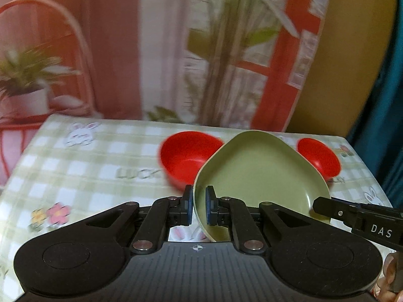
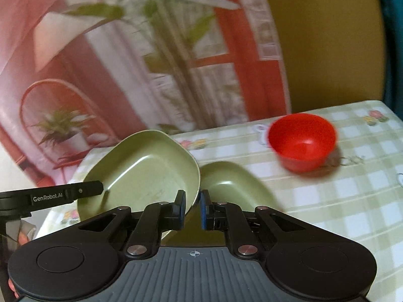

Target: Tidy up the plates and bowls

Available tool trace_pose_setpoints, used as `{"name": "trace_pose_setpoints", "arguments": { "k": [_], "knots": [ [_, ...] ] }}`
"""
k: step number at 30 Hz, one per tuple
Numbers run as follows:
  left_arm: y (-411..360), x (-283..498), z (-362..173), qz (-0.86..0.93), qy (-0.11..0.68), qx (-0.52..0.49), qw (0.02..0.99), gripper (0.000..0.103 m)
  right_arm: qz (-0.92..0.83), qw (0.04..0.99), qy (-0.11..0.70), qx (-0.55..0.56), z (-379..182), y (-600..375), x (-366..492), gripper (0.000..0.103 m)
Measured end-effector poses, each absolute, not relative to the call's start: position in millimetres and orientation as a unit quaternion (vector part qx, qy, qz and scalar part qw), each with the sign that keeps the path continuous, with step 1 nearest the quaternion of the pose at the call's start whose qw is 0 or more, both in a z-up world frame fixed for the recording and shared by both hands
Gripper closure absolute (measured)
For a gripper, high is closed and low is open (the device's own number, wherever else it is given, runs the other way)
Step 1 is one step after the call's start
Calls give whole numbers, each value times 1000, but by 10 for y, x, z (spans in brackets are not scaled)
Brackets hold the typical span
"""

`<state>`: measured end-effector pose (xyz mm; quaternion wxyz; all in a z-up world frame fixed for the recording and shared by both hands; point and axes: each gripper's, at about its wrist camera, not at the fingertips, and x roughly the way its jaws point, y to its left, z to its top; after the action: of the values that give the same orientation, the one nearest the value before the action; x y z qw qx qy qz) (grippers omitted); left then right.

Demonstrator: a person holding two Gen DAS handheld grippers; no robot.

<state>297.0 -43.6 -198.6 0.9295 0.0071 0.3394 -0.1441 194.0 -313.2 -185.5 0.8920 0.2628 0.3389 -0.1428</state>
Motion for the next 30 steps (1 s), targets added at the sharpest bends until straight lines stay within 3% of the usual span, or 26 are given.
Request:
{"name": "trace_pose_setpoints", "arguments": {
  "k": [11, 30],
  "knots": [
    [-967, 3183, -2277, -162, 362, 54, 916, 92, -173, 878, 344, 285, -2118, -3495, 1814, 92],
    [-1045, 3255, -2454, -168, 385, 81, 904, 92, -180, 862, 370, 296, -2306, -3571, 1836, 91]
  ]
}}
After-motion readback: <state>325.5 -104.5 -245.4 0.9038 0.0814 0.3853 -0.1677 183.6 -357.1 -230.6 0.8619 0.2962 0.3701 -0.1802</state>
